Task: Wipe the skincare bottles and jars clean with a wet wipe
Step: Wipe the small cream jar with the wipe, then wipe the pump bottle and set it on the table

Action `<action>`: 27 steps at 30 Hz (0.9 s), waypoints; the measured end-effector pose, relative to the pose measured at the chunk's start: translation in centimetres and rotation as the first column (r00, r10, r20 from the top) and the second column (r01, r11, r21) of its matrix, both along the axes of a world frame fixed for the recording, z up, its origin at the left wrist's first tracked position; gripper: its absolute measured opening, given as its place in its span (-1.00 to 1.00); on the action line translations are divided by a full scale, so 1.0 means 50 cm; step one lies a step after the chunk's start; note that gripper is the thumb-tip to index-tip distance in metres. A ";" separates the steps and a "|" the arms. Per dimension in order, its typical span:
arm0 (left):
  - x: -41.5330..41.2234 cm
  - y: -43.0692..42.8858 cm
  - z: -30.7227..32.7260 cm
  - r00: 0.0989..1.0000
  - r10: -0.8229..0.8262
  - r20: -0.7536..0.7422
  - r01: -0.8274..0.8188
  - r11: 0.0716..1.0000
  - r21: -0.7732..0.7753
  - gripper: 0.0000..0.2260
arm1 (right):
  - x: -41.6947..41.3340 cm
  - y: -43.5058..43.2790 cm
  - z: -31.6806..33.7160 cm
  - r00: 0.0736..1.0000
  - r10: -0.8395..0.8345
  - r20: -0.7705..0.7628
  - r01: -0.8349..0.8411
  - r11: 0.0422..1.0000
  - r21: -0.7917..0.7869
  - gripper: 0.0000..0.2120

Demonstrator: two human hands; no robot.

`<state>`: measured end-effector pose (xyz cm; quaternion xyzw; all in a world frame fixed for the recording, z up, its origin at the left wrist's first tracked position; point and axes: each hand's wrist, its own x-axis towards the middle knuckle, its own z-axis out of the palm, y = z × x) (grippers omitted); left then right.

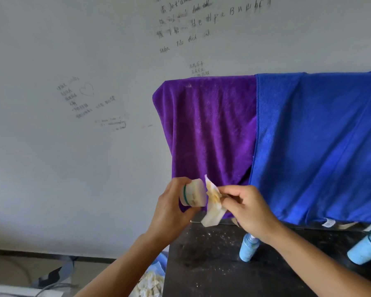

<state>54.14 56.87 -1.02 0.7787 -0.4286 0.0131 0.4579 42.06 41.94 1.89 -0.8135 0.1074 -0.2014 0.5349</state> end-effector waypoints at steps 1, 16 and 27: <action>0.011 0.001 -0.009 0.999 0.024 0.025 -0.025 0.998 0.058 -0.49 | -0.005 -0.005 0.008 1.000 -0.012 0.011 0.012 1.000 0.024 -0.70; 0.057 -0.023 -0.390 0.995 -0.077 -0.067 0.100 0.603 0.791 -0.39 | -0.132 0.034 -0.364 0.758 -0.237 -0.607 0.440 0.873 0.209 -0.66; 0.082 -0.046 -0.530 0.980 -0.198 0.013 0.082 0.463 0.882 -0.45 | -0.217 0.062 -0.439 0.577 -0.366 -0.730 0.660 0.735 0.154 -0.68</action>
